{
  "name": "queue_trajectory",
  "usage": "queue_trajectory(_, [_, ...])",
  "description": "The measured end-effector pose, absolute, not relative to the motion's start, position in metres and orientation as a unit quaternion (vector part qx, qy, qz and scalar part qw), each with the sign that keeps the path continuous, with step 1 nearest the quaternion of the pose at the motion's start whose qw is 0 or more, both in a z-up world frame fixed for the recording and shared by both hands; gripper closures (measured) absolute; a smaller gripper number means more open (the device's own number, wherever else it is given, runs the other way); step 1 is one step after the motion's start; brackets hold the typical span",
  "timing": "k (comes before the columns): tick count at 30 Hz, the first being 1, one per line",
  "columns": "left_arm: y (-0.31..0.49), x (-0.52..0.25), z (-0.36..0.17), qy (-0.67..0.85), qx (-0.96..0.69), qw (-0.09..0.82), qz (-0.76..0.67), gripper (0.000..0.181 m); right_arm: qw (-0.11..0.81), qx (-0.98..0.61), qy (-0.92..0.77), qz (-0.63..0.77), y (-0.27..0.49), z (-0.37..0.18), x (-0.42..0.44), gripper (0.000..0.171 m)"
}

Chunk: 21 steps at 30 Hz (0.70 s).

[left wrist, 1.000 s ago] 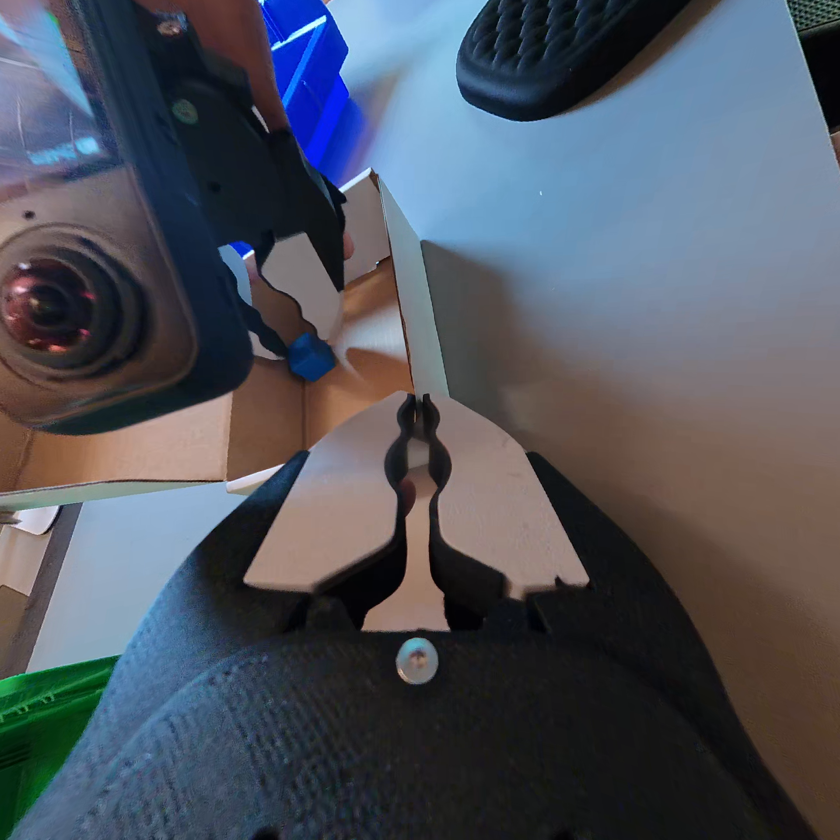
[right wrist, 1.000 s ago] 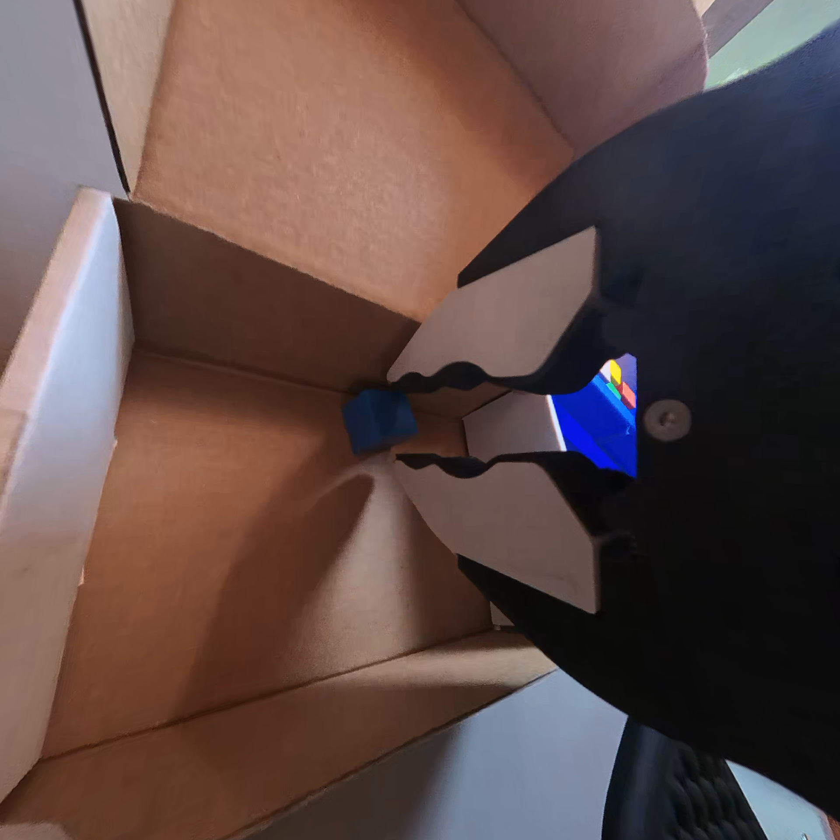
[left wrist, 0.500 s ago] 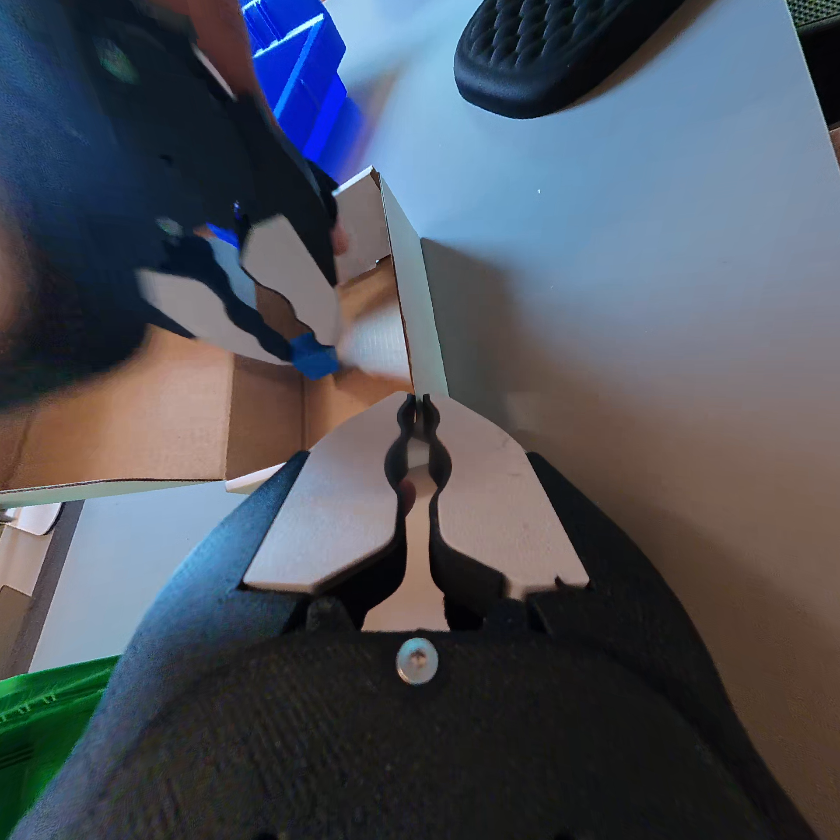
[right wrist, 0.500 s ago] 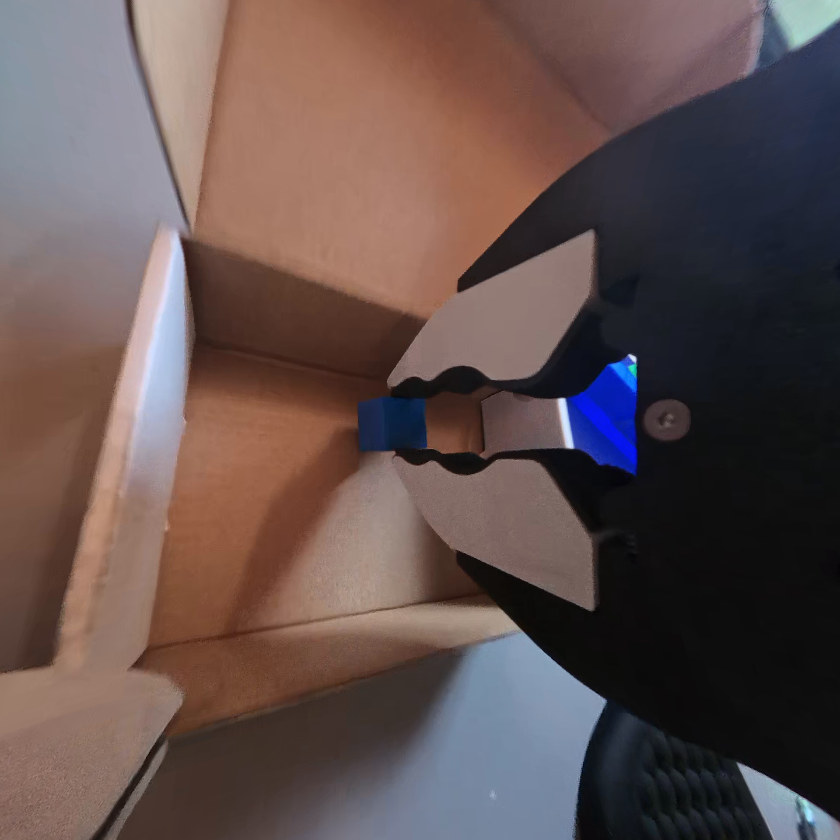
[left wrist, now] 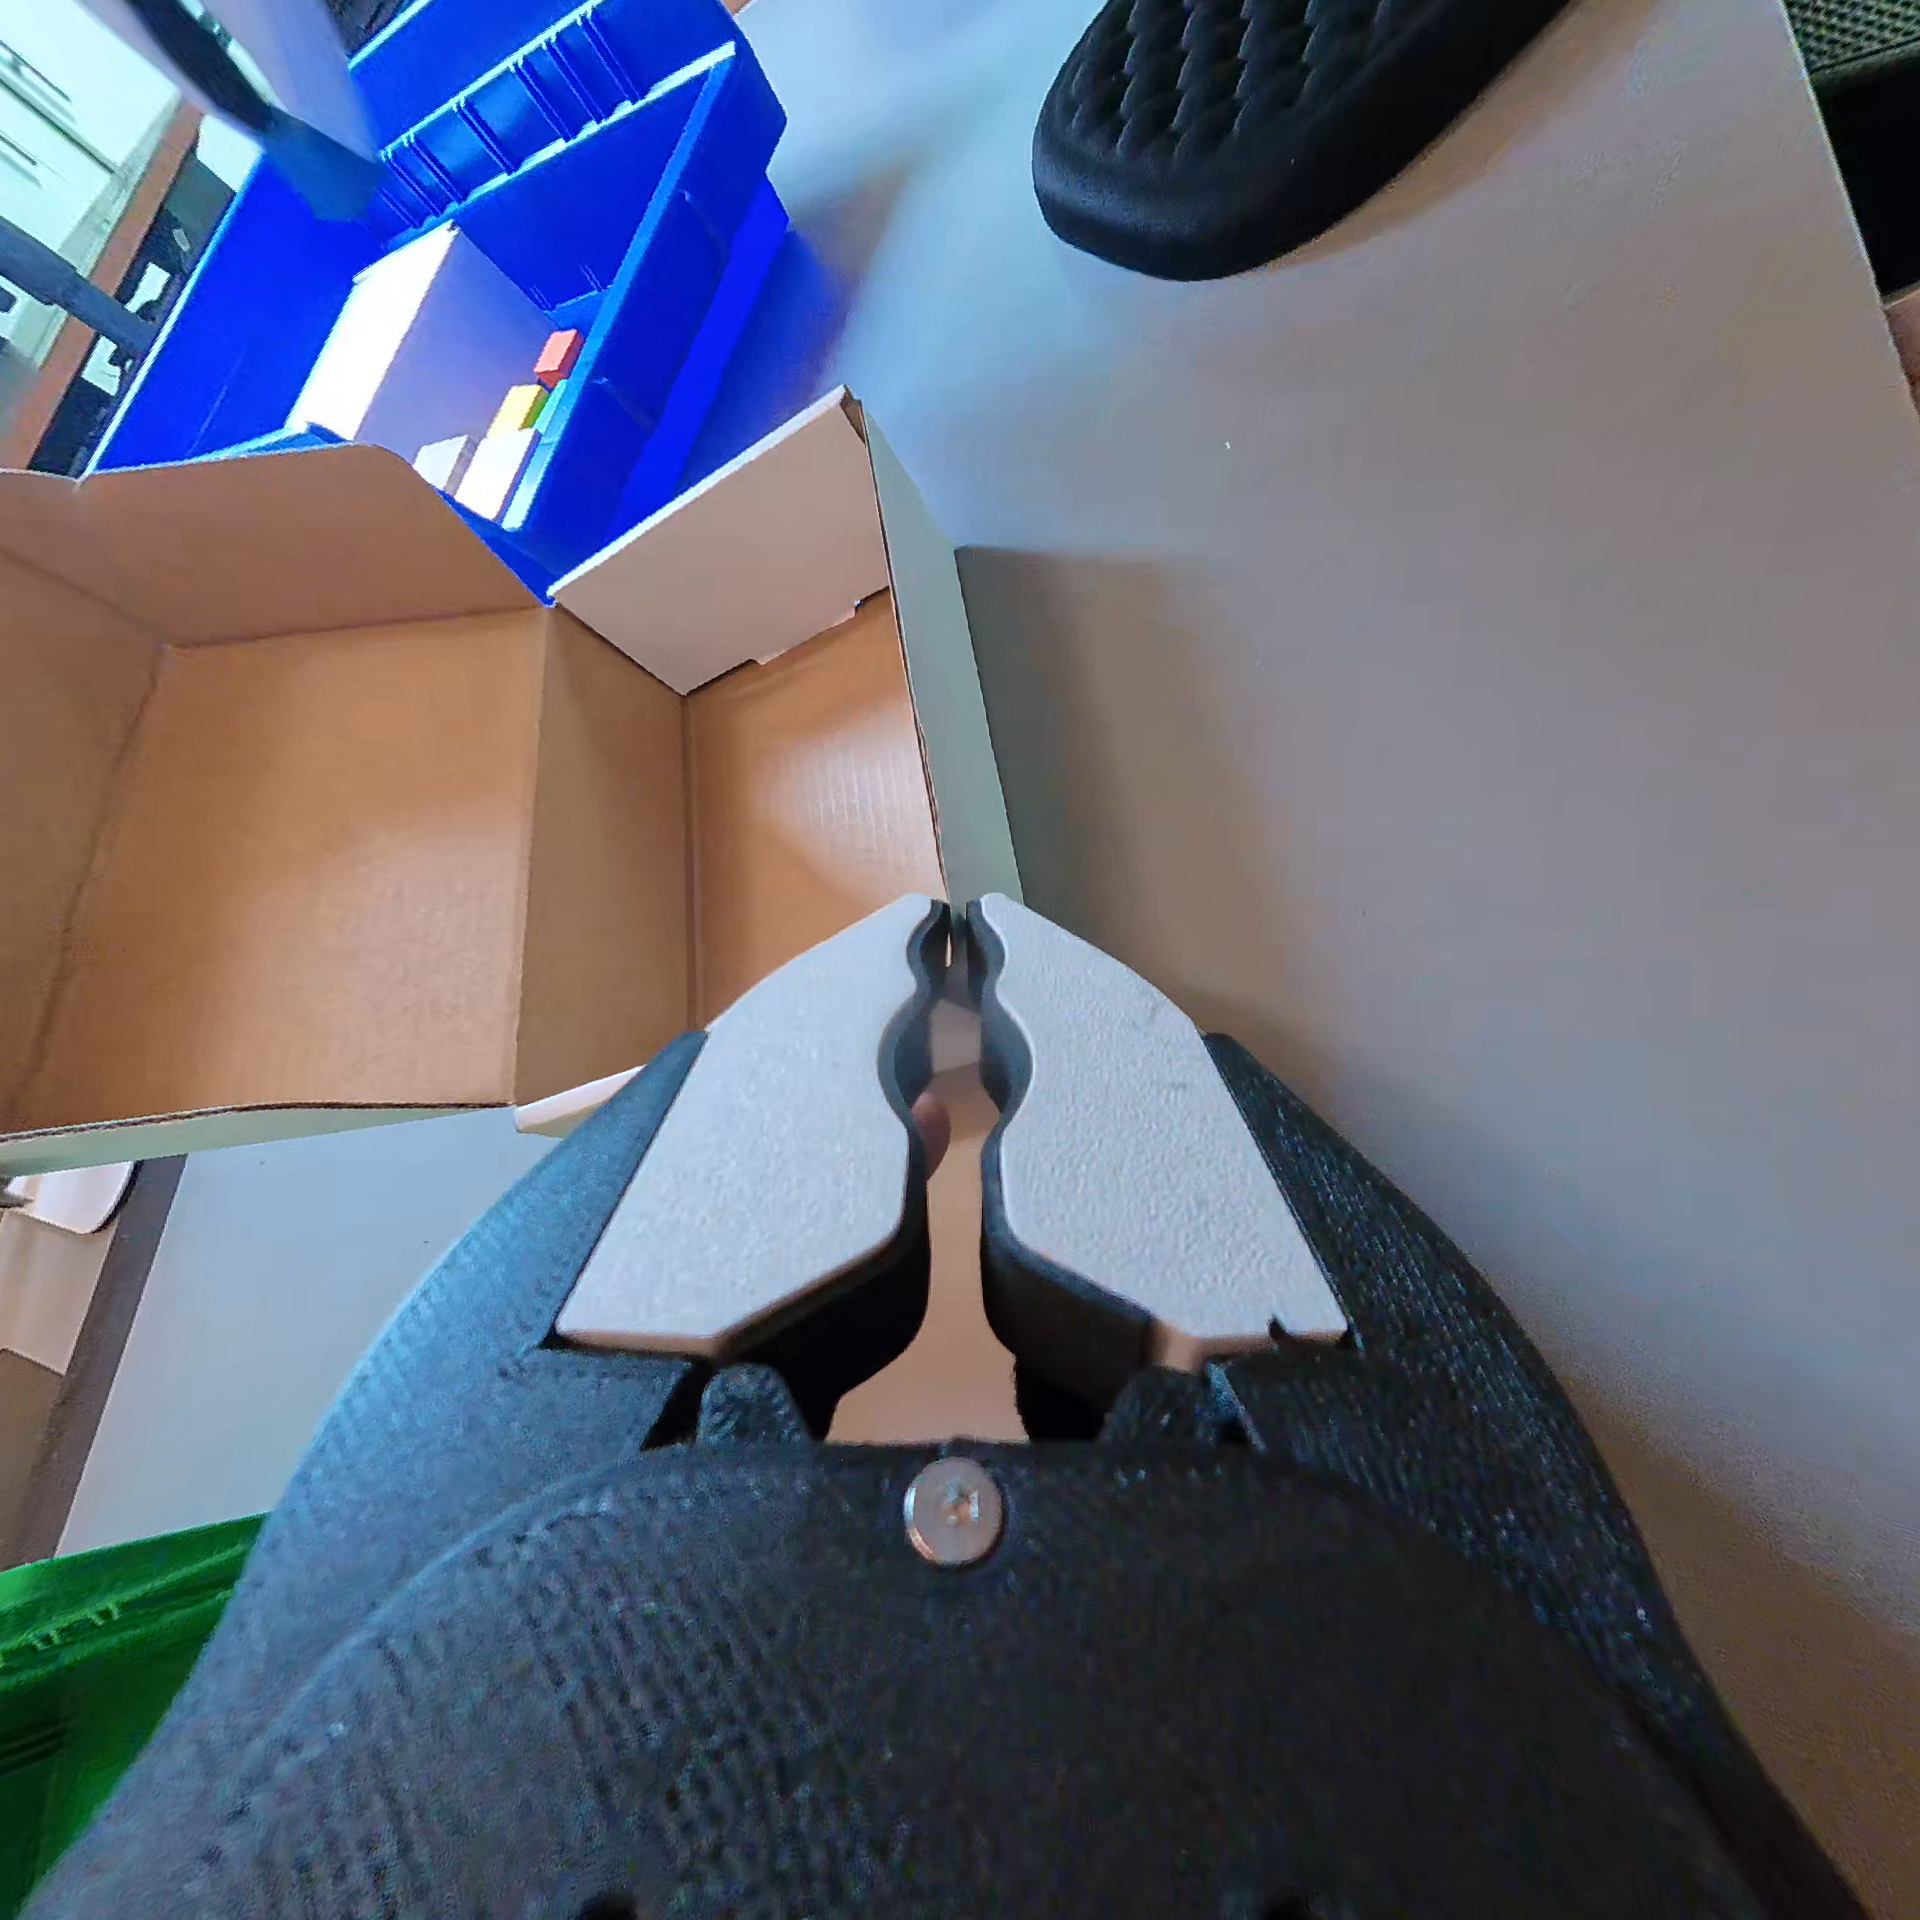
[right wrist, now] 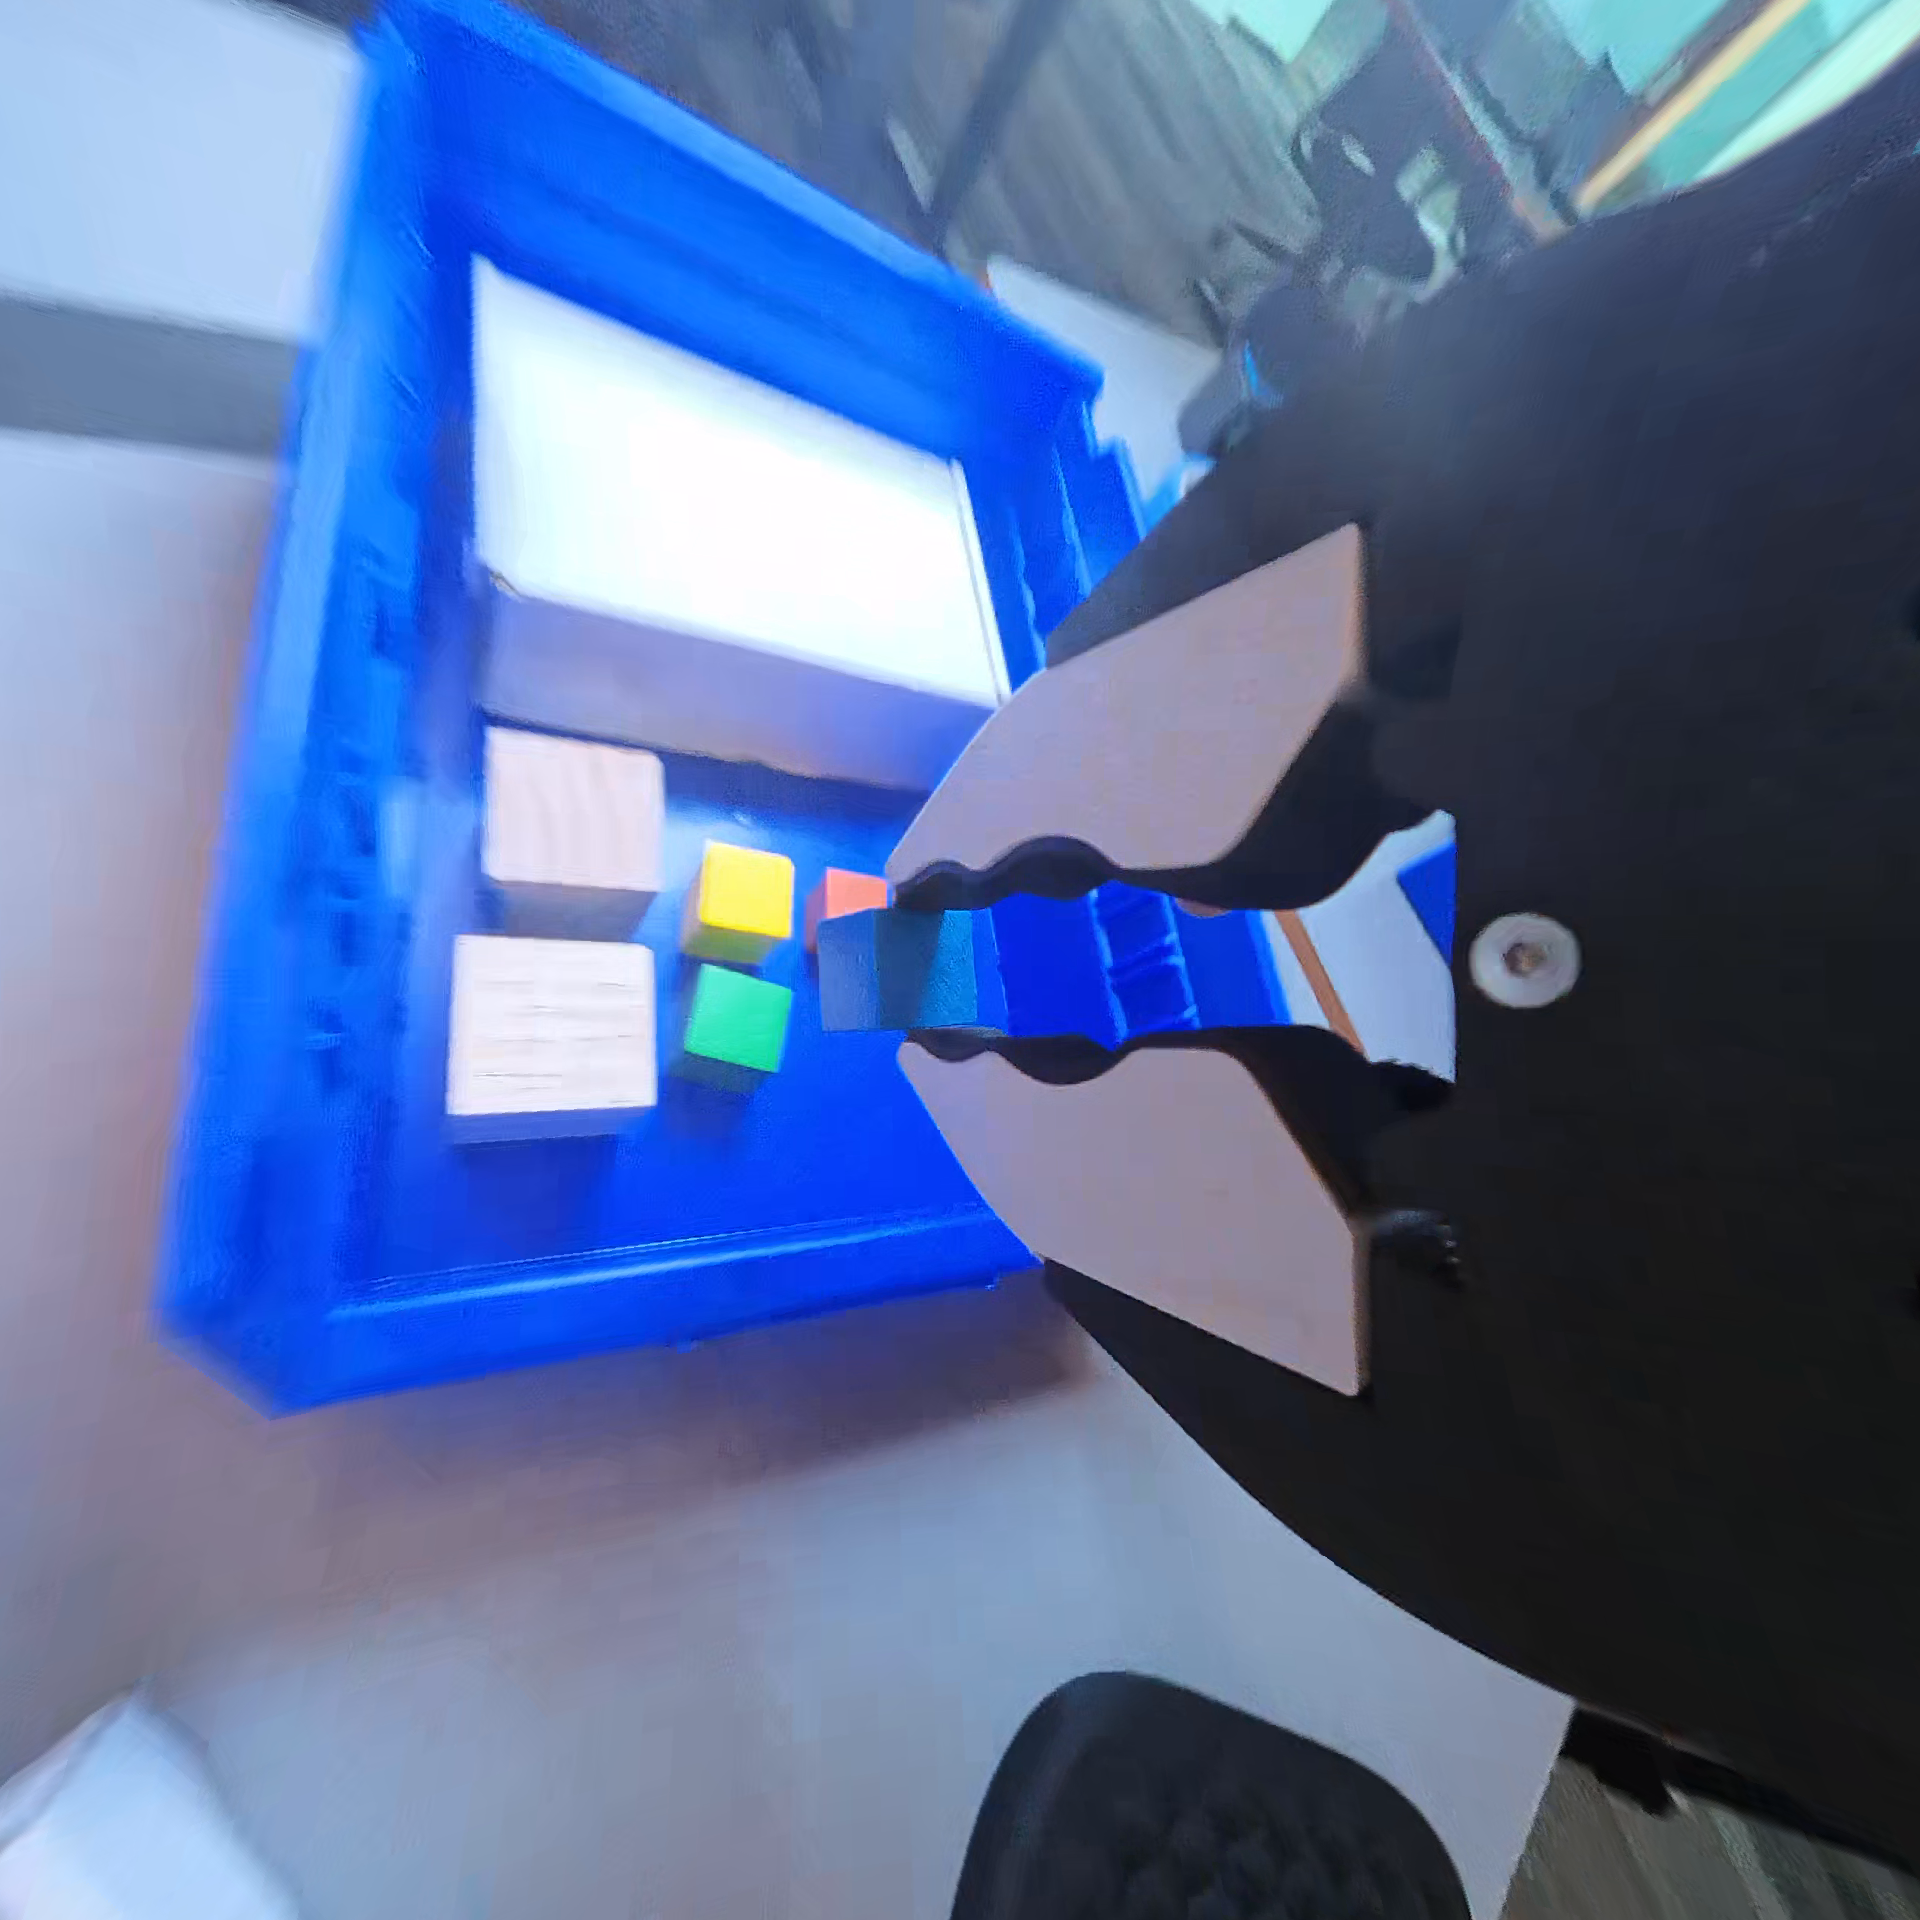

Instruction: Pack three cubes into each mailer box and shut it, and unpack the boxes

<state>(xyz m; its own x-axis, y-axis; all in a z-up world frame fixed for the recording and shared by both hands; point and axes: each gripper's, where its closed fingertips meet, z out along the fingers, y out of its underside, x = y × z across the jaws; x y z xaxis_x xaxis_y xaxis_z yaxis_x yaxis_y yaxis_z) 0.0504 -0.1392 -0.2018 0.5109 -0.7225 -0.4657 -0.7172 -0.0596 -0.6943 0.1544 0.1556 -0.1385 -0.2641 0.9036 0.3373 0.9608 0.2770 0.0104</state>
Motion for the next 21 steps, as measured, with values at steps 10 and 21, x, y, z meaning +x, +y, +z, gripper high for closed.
queue_trajectory(10, [-0.138, 0.051, -0.202, 0.489, -0.728, 0.480, -0.013, 0.178, 0.041, -0.618, -0.771, -0.146, 0.186, -0.233, 0.191, 0.149])
queue_trajectory(21, [-0.138, 0.050, -0.202, 0.492, -0.726, 0.480, -0.016, 0.178, 0.180, -0.632, -0.744, 0.120, 0.133, -0.160, 0.117, 0.130])
